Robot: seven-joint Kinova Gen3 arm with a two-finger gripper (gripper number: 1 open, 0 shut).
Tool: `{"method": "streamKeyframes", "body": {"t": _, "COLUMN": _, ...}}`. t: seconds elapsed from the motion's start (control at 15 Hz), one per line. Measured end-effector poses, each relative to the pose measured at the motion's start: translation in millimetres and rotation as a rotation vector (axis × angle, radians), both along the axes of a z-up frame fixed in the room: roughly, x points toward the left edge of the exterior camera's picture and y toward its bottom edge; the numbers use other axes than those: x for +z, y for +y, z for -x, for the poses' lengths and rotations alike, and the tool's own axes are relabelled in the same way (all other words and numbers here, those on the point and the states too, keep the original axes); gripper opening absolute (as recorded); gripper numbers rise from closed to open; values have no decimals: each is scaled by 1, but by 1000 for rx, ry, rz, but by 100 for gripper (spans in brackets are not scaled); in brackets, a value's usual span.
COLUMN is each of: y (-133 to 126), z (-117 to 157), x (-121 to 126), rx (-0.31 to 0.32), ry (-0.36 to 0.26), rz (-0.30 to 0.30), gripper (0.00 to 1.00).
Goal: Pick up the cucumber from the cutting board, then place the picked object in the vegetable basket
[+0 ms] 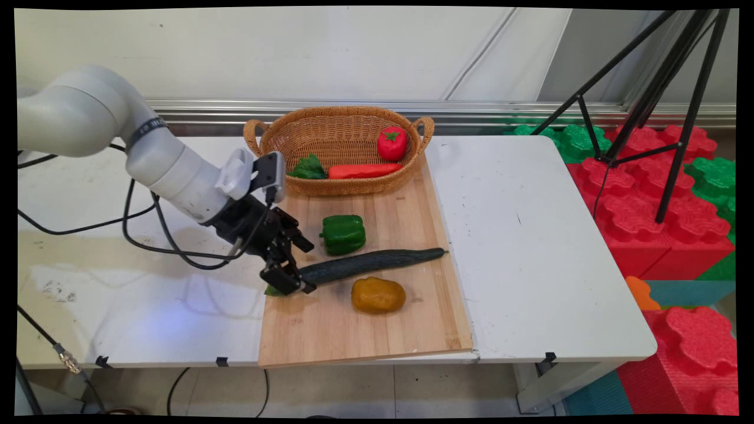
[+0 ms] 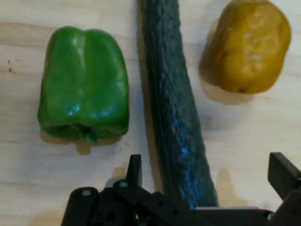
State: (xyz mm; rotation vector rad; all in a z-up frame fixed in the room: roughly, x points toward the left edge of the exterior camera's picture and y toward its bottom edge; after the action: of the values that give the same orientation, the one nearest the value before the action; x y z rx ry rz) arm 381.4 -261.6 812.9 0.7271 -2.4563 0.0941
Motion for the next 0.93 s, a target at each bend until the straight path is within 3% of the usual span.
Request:
{"method": "streamKeyframes", "body": {"t": 0.53, "y": -10, "z": 11, "x": -17, "rx": 33, "ry": -1, "rz": 9, "gripper": 100}}
{"method": "streamKeyframes", "body": {"t": 0.6, "y": -10, "z": 11, "x": -18, "rx": 34, "ry": -1, "rz": 12, "gripper": 0}}
{"method": "streamKeyframes", "body": {"t": 0.93, "y": -10, "z": 13, "x": -16, "rx": 40, "ry": 10, "rz": 27, "gripper": 0}}
